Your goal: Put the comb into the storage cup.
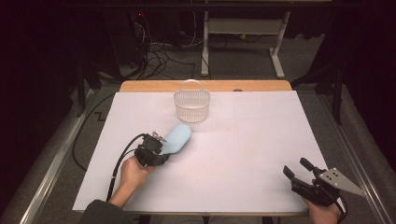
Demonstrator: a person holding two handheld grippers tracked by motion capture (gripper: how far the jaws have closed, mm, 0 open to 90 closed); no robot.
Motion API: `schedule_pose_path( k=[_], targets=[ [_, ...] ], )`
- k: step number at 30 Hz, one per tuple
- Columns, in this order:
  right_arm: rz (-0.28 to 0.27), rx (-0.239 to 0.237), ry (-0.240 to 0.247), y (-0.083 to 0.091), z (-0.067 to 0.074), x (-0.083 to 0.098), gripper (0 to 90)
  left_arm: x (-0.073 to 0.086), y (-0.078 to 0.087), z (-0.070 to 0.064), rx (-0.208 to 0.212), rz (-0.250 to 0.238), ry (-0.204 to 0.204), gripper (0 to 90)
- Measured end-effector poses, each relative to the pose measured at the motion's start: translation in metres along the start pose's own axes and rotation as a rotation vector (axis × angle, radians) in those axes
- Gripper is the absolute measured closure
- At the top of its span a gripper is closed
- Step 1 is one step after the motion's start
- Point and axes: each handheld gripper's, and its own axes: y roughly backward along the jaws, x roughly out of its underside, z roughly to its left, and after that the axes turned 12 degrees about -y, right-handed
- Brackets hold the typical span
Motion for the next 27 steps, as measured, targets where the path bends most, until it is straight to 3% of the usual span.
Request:
schedule_pose_path(
  k=[21, 27],
  targets=[
    [0.005, 0.001, -0.002, -0.001, 0.001, 0.0, 28.6, 0.019, 0.022, -0.024, 0.026, -0.095, -0.036, 69.0],
    [0.013, 0.014, -0.001, -0.002, 0.001, 0.0, 25.8, 0.021, 0.023, -0.03, 0.028, -0.099, -0.052, 69.1]
  ],
)
